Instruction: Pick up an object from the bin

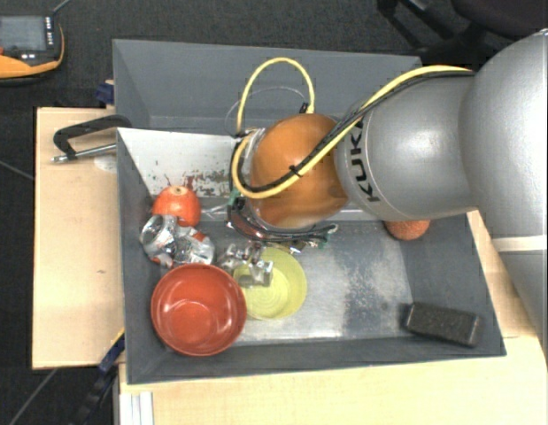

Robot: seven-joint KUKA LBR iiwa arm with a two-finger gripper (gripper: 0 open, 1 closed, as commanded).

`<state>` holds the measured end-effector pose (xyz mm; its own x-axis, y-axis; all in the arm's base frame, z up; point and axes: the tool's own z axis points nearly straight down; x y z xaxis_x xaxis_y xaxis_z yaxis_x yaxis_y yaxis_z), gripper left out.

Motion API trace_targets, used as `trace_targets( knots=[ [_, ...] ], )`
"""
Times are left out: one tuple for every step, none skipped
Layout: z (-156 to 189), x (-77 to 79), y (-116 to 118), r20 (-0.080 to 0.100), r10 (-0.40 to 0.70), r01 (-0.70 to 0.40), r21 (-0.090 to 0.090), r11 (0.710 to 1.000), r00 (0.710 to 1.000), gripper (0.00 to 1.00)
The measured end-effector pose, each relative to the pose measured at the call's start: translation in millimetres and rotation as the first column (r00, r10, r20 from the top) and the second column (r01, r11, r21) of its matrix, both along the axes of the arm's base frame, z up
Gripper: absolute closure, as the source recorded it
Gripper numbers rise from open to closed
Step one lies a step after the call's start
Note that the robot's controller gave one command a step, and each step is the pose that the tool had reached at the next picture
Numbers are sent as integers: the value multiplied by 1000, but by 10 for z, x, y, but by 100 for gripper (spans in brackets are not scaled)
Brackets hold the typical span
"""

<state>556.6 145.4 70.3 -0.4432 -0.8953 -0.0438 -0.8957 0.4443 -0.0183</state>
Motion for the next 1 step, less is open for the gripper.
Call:
trace_targets(
  knots=[
    [11,413,-33,12,138,-138,-2,990,990,100]
  ],
)
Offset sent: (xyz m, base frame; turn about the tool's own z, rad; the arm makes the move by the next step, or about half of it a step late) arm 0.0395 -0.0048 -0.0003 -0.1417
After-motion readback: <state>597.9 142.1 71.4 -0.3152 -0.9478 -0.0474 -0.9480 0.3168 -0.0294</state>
